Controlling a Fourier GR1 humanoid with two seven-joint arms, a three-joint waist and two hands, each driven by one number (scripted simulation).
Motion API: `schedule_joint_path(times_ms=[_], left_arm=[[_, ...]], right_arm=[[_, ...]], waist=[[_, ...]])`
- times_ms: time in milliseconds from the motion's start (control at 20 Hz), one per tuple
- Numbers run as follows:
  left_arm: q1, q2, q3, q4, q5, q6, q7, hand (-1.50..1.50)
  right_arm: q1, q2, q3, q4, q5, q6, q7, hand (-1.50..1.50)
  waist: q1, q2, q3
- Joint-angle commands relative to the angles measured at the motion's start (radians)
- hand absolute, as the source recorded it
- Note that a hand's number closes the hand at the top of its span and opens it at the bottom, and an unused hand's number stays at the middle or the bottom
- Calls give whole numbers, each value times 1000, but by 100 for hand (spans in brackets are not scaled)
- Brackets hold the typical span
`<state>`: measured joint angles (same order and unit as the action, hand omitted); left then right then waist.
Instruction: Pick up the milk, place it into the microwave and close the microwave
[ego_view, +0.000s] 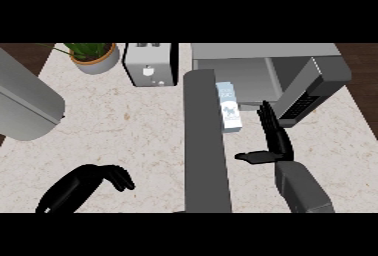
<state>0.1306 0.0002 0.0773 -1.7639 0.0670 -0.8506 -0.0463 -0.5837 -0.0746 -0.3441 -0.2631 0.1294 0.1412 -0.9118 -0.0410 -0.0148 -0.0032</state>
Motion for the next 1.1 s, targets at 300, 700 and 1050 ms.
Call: schedule_joint_path(times_ms=[300, 700, 1050], left_arm=[[-130, 2, -102, 207, -250, 100, -146, 150], [-186, 0, -272, 309, -335, 211, -229, 150], [-271, 0, -490, 493, -311, 467, -323, 150]], right_arm=[[337, -43, 44, -243, -22, 79, -58, -150], [662, -113, 56, -609, -122, 221, -39, -150], [885, -118, 105, -941, -223, 307, 37, -150]], waist=[[-32, 0, -3], [-4, 7, -1], [-12, 13, -1]])
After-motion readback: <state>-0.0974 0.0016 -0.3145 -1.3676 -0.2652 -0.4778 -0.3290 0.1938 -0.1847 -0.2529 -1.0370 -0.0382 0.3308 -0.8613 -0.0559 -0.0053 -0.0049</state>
